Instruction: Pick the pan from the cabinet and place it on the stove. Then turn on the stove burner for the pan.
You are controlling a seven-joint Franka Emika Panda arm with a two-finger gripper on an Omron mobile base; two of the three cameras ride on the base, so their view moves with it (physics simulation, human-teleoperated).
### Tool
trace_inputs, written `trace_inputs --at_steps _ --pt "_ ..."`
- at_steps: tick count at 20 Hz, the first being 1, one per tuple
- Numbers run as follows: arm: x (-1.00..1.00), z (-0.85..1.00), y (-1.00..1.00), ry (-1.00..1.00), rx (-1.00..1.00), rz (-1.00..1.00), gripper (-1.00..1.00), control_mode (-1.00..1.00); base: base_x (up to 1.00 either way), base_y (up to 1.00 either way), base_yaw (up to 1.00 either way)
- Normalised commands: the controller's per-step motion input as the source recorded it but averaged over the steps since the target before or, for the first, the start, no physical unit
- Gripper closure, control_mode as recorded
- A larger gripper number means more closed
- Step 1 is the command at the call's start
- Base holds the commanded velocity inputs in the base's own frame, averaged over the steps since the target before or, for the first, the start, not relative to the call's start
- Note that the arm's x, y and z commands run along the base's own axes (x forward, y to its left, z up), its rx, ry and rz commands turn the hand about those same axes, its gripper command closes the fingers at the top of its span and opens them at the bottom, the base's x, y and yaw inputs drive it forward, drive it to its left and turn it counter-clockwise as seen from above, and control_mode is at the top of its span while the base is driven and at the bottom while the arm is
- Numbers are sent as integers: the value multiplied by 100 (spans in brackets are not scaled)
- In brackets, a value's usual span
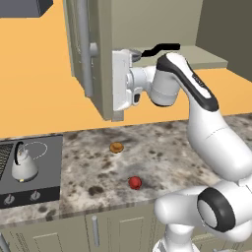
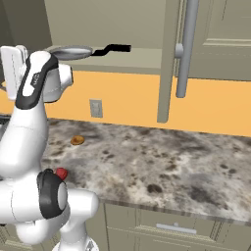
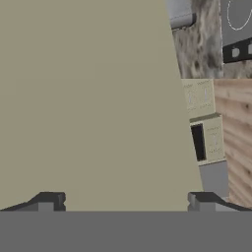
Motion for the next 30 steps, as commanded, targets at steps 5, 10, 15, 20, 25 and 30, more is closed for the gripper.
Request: trace_inputs --at_steps 5,10,15,20,25,30 --pt "-20 -10 56 7 0 15 -100 -100 0 0 0" --pt "-4 -5 20 1 -3 7 -100 -100 0 0 0" --pt "-2 -1 -2 -5 -2 0 -100 -100 0 0 0" --pt "-10 0 -27 -14 0 0 -100 -100 0 0 0" --pt "-6 1 -30 -17 0 0 -100 -100 0 0 0" --pt "-1 3 -26 -22 0 0 -100 -100 0 0 0"
